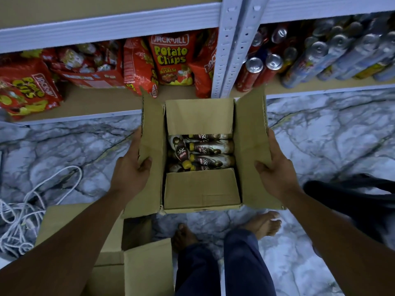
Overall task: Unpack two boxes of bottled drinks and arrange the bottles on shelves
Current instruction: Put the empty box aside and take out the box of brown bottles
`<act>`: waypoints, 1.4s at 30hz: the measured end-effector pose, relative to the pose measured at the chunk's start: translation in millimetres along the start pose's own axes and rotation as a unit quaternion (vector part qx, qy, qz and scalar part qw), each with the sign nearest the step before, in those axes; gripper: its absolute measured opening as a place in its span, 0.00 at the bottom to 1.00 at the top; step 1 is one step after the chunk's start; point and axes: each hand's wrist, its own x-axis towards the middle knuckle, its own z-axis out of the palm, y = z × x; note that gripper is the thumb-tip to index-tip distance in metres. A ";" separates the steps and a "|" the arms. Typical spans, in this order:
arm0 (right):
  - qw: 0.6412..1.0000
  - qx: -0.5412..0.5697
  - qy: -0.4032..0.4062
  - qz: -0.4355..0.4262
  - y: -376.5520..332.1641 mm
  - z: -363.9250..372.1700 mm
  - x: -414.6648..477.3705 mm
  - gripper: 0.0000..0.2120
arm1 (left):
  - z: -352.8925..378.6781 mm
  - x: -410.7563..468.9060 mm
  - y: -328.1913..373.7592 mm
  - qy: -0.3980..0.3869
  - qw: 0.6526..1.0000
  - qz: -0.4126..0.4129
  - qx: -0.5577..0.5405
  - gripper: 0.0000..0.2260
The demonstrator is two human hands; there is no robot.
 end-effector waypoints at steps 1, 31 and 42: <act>1.000 0.010 0.004 0.008 6.7 -6.1 -4.4 0.44 | 2.5 1.1 6.1 -0.013 1.000 0.003 0.003 0.38; 0.898 0.276 0.263 0.219 203.4 -238.2 -78.7 0.42 | 135.6 92.5 466.9 -0.240 0.904 0.336 0.114 0.40; 0.831 0.301 0.340 0.320 234.6 -243.4 -64.7 0.43 | 223.8 129.7 553.0 -0.305 0.839 0.416 0.172 0.41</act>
